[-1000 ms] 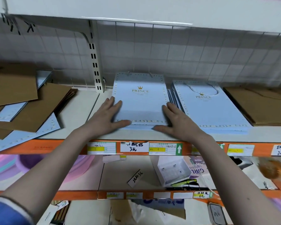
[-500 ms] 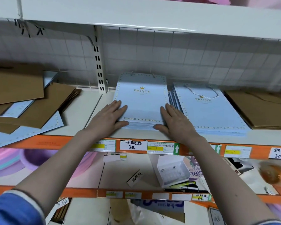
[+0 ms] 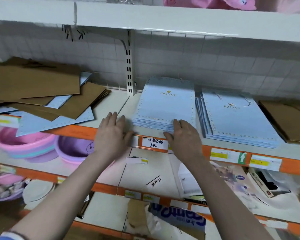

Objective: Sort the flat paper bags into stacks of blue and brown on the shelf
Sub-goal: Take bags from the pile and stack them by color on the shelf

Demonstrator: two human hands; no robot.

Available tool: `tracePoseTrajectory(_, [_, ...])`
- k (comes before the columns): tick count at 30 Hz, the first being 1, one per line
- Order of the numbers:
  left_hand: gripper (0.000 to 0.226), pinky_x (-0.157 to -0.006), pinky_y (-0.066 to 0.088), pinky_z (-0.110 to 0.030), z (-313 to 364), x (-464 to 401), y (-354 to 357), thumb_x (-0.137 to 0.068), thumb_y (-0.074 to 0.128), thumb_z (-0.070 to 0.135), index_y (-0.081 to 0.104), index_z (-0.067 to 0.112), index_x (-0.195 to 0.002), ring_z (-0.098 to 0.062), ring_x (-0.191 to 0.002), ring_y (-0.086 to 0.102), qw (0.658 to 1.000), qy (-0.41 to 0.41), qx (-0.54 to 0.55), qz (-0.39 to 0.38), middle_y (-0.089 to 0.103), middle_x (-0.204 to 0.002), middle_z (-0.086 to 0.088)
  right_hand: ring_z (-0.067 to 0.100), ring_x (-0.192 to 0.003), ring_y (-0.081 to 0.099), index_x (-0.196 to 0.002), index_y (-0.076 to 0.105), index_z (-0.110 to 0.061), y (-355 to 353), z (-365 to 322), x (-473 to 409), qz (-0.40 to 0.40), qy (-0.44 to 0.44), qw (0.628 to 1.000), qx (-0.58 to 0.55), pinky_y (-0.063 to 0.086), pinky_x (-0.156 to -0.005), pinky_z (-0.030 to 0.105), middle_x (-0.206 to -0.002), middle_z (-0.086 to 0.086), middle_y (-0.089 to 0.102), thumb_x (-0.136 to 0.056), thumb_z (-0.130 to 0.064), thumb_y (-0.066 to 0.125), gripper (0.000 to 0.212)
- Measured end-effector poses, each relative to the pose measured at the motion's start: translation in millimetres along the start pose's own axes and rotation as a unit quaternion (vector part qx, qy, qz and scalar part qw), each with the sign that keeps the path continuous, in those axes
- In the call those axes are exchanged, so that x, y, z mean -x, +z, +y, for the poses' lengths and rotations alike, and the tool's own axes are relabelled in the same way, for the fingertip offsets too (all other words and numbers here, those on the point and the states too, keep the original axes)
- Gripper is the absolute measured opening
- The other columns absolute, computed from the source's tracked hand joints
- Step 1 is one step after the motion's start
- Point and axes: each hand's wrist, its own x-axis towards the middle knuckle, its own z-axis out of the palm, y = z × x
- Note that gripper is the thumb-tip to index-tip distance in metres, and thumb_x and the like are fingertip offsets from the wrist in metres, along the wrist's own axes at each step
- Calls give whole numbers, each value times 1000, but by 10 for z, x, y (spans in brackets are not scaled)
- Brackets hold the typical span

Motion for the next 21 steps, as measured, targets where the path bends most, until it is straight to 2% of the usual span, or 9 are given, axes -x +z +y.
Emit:
tracePoseTrajectory(4, [53, -89, 47, -56, -294, 214, -193, -75, 65, 36, 64, -7, -106, -52, -106, 56, 998, -45, -53, 11, 59, -111, -35, 36, -75, 63, -94, 65, 6, 35, -321, 37, -8, 13, 1000, -24, 53, -69, 40, -78, 19, 62, -70, -28, 81, 45])
tracePoseTrajectory(7, [54, -91, 45, -56, -538, 275, -327, -78, 64, 36, 63, -8, -109, -52, -108, 54, 994, -84, -61, 18, 58, -112, -36, 37, -76, 62, -93, 64, 6, 40, -574, -14, -8, 1, 999, -40, 53, -69, 41, -78, 20, 62, -69, -28, 81, 44])
tracePoseTrajectory(10, [52, -96, 41, -56, -751, 300, -446, -79, 71, 29, 60, -9, -112, -53, -113, 50, 990, -112, -65, 49, 55, -116, -37, 37, -78, 62, -96, 64, 7, 54, -811, -111, -12, -19, 999, -46, 53, -71, 41, -80, 20, 62, -75, -30, 74, 44])
tracePoseTrajectory(14, [53, -105, 32, -51, -1105, 317, -607, -82, 70, 28, 56, -7, -120, -48, -125, 41, 982, -159, -54, 82, 50, -127, -34, 38, -94, 60, -109, 61, 7, 128, -1190, -311, -27, -32, 997, -72, 48, -83, 43, -94, 23, 63, -85, -32, 66, 46])
tracePoseTrajectory(17, [57, -110, 25, -47, -1493, 305, -728, -86, 65, 31, 51, -5, -128, -44, -132, 35, 976, -186, -62, 96, 44, -135, -33, 34, -114, 50, -127, 51, 1, 184, -1574, -515, -47, -41, 994, -84, 38, -96, 41, -116, 19, 58, -94, -38, 51, 52])
tracePoseTrajectory(19, [58, -110, 25, -47, -1796, 277, -817, -86, 66, 31, 52, -5, -128, -45, -131, 35, 971, -203, -64, 112, 43, -135, -33, 30, -119, 46, -133, 46, -4, 248, -1866, -671, -49, -55, 994, -84, 34, -99, 37, -125, 16, 53, -96, -42, 44, 53])
tracePoseTrajectory(21, [58, -110, 25, -47, -2146, 225, -900, -86, 65, 32, 52, -6, -128, -46, -130, 36, 967, -220, -68, 109, 43, -135, -34, 30, -118, 46, -133, 46, -4, 352, -2185, -855, -45, -63, 992, -101, 34, -98, 36, -125, 16, 53, -96, -42, 44, 53])
